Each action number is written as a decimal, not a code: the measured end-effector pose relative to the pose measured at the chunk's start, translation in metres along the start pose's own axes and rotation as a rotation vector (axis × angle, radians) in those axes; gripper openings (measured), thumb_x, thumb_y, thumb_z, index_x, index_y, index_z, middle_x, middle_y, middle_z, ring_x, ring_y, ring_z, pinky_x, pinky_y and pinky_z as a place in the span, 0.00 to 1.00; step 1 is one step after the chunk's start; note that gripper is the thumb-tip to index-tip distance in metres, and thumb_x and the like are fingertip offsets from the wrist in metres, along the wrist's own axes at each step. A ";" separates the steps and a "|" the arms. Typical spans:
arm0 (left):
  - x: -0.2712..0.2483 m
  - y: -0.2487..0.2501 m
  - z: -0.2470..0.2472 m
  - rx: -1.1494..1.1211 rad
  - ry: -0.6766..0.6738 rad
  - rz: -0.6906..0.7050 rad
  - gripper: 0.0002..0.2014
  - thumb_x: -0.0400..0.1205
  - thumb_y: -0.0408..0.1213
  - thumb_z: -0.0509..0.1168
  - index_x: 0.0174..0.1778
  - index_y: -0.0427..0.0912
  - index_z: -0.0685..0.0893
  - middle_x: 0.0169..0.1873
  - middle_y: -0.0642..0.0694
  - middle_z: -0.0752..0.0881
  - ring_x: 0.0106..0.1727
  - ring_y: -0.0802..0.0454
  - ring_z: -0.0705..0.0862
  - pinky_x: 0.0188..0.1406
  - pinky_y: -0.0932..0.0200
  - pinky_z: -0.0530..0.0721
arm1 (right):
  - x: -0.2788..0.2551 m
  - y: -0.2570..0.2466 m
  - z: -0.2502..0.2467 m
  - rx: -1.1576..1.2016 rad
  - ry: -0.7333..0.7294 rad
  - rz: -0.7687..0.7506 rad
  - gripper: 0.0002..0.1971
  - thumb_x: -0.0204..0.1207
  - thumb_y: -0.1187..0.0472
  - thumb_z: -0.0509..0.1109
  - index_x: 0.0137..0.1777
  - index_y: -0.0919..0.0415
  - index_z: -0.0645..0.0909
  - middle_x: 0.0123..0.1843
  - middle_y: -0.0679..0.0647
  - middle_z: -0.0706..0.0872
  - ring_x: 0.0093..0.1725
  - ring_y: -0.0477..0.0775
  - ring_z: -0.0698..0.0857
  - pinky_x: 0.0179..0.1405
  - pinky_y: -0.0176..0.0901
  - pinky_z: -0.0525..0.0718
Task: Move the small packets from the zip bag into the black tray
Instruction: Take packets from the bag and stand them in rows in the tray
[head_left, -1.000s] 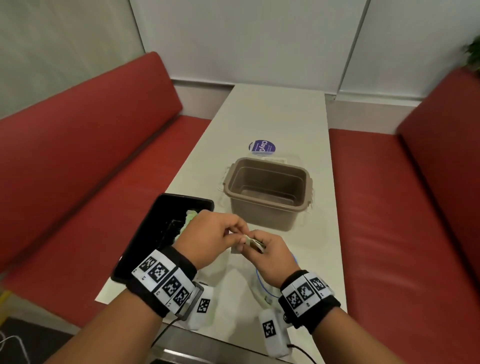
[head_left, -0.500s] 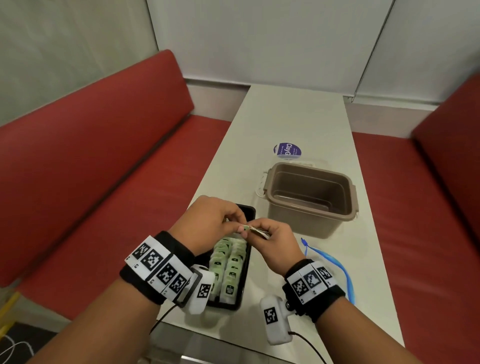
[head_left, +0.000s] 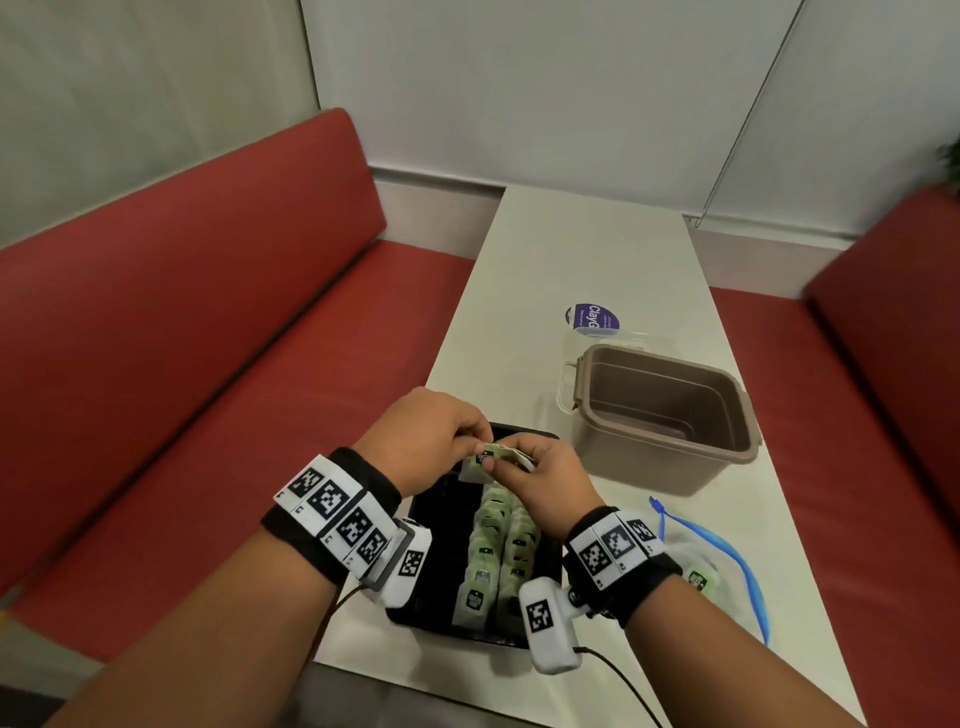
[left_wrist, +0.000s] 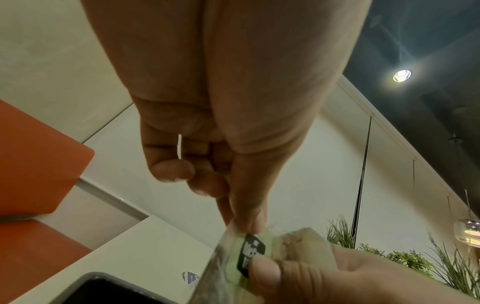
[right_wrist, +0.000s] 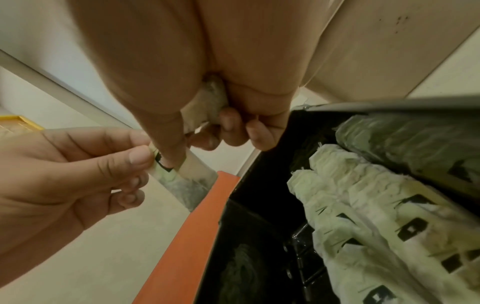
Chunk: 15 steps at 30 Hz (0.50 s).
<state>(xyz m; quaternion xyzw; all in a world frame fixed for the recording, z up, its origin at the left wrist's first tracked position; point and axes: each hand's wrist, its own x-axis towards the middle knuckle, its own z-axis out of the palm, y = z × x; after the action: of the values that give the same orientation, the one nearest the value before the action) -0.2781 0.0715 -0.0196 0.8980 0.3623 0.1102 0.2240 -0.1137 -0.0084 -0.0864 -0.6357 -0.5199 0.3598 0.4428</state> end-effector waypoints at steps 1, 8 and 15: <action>-0.001 -0.005 0.000 -0.008 -0.002 -0.004 0.04 0.81 0.42 0.70 0.47 0.54 0.91 0.31 0.56 0.87 0.35 0.61 0.83 0.38 0.64 0.79 | 0.002 0.000 0.003 -0.015 -0.007 0.005 0.02 0.75 0.56 0.78 0.44 0.52 0.89 0.42 0.52 0.91 0.45 0.54 0.88 0.49 0.48 0.85; -0.002 -0.044 0.011 -0.111 0.096 -0.169 0.06 0.80 0.41 0.71 0.52 0.52 0.89 0.40 0.56 0.89 0.39 0.63 0.83 0.42 0.66 0.78 | 0.026 0.013 0.026 -0.235 -0.007 0.145 0.09 0.75 0.56 0.77 0.37 0.43 0.83 0.37 0.43 0.88 0.37 0.38 0.83 0.40 0.33 0.76; -0.003 -0.072 0.038 -0.052 -0.051 -0.324 0.15 0.79 0.45 0.72 0.62 0.51 0.81 0.42 0.55 0.87 0.50 0.54 0.85 0.52 0.56 0.82 | 0.052 0.026 0.050 -0.419 0.026 0.362 0.12 0.71 0.57 0.79 0.29 0.43 0.83 0.35 0.47 0.89 0.39 0.49 0.88 0.44 0.43 0.87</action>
<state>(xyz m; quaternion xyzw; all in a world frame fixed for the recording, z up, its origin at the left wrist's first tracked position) -0.3099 0.1029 -0.0880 0.8241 0.4937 0.0592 0.2712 -0.1404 0.0507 -0.1280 -0.8006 -0.4551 0.3095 0.2367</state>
